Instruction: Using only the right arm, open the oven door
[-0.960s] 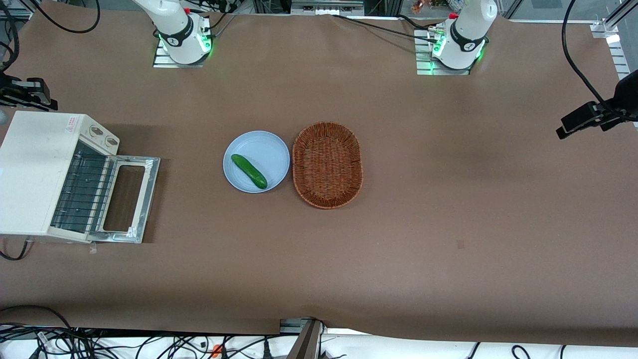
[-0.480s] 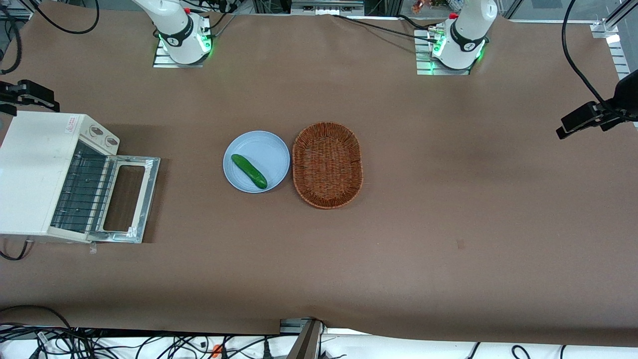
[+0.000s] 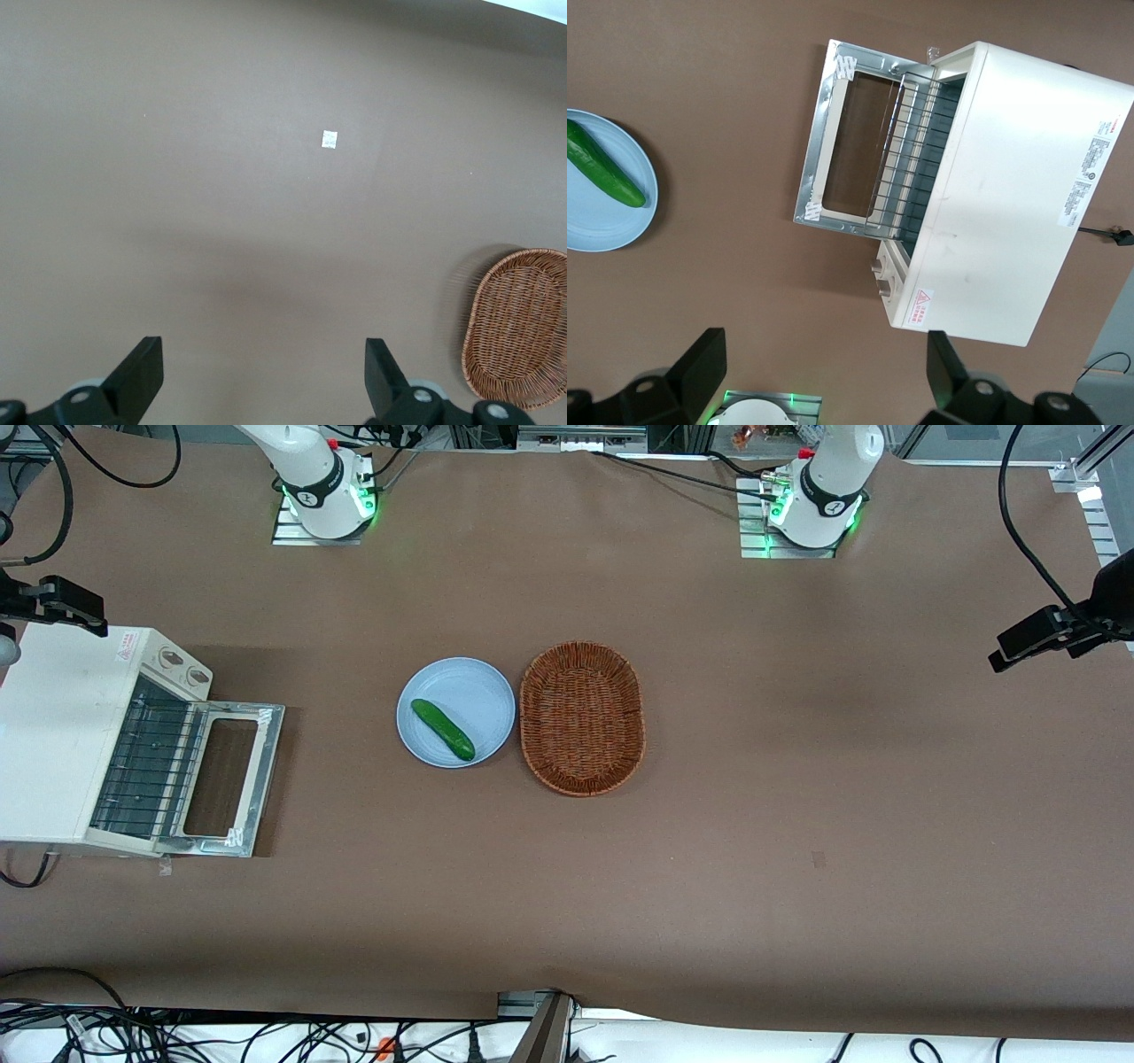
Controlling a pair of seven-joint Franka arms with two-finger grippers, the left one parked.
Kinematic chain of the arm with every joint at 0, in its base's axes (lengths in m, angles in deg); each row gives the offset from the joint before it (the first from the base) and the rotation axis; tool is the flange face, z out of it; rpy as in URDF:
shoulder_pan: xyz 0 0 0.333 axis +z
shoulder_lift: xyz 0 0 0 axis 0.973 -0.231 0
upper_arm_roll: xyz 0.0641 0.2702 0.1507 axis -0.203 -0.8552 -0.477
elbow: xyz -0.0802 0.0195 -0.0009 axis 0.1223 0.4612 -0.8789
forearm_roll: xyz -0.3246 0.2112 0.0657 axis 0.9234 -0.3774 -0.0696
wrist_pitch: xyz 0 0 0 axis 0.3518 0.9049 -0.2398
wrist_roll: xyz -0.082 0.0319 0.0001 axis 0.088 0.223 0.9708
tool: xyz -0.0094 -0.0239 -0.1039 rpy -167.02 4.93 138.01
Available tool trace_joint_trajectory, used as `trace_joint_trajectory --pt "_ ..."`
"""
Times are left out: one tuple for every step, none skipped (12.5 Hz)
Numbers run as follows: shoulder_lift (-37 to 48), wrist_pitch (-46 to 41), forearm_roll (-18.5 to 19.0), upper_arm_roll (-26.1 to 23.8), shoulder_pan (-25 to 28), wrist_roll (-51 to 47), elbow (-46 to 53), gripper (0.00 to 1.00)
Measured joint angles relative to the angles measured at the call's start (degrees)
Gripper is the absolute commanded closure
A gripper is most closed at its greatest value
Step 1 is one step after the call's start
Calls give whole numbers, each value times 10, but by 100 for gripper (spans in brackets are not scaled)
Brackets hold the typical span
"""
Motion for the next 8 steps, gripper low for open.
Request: trace_joint_trajectory --pt "0 3 0 0 0 -2 0 0" --pt "0 8 -7 0 0 -12 0 0" --pt "0 12 -22 0 0 -26 0 0" --pt "0 13 -35 0 0 -40 0 0" --pt "0 13 -43 0 0 -50 0 0" --pt "0 13 -46 0 0 -56 0 0" --pt "0 13 -47 0 0 -58 0 0" --pt "0 13 -47 0 0 -59 0 0"
